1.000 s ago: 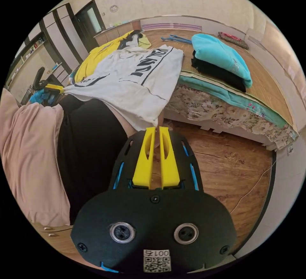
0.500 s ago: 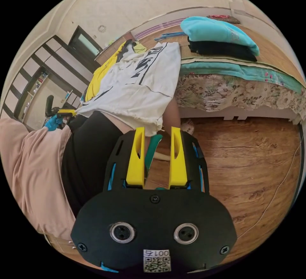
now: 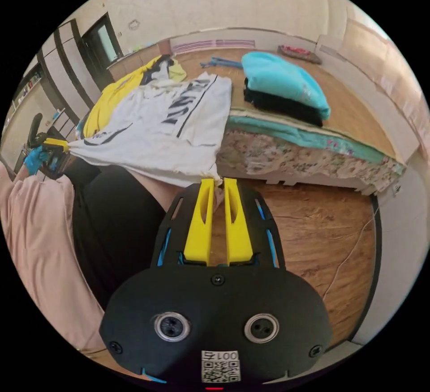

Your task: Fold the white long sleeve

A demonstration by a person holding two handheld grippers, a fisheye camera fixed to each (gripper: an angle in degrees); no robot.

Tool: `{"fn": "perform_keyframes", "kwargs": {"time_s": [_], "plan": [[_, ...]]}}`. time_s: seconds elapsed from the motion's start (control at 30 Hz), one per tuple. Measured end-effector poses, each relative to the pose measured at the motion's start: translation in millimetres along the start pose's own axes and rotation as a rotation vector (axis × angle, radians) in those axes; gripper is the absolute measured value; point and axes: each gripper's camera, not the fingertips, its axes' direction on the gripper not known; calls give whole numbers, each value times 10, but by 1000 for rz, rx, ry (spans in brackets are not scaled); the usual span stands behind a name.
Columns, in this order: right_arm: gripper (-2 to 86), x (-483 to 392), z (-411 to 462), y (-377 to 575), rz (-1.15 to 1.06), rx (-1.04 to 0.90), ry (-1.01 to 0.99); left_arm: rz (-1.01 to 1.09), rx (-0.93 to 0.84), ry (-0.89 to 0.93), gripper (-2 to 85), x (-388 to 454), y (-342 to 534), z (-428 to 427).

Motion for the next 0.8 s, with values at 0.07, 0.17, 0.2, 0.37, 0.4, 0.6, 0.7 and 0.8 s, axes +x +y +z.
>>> {"fn": "perform_keyframes", "kwargs": {"time_s": [0.07, 0.17, 0.2, 0.37, 0.4, 0.6, 0.7, 0.8], "plan": [[25, -21, -249, -122, -44, 55, 19, 45, 13, -1, -14, 12, -83, -126], [24, -140, -617, -280, -163, 88, 105, 126, 30, -9, -14, 91, -208, -352], [23, -182, -704, -295, -209, 70, 140, 154, 19, -13, -14, 133, -233, -404], [22, -145, -504, -101, -191, -87, 85, 207, -122, 37, -13, 253, -233, -129], [21, -162, -397, -47, -165, -114, 94, 210, -157, 60, -13, 267, -223, 4], [20, -443, -379, -215, -131, -30, 248, 208, -165, 67, -13, 248, -338, 154], [20, -446, -714, -407, -169, 70, 208, 240, -125, 31, -14, 240, -397, -119], [19, -395, -910, -502, -271, 9, 43, 230, -122, -37, -14, 208, -371, -384]]}}
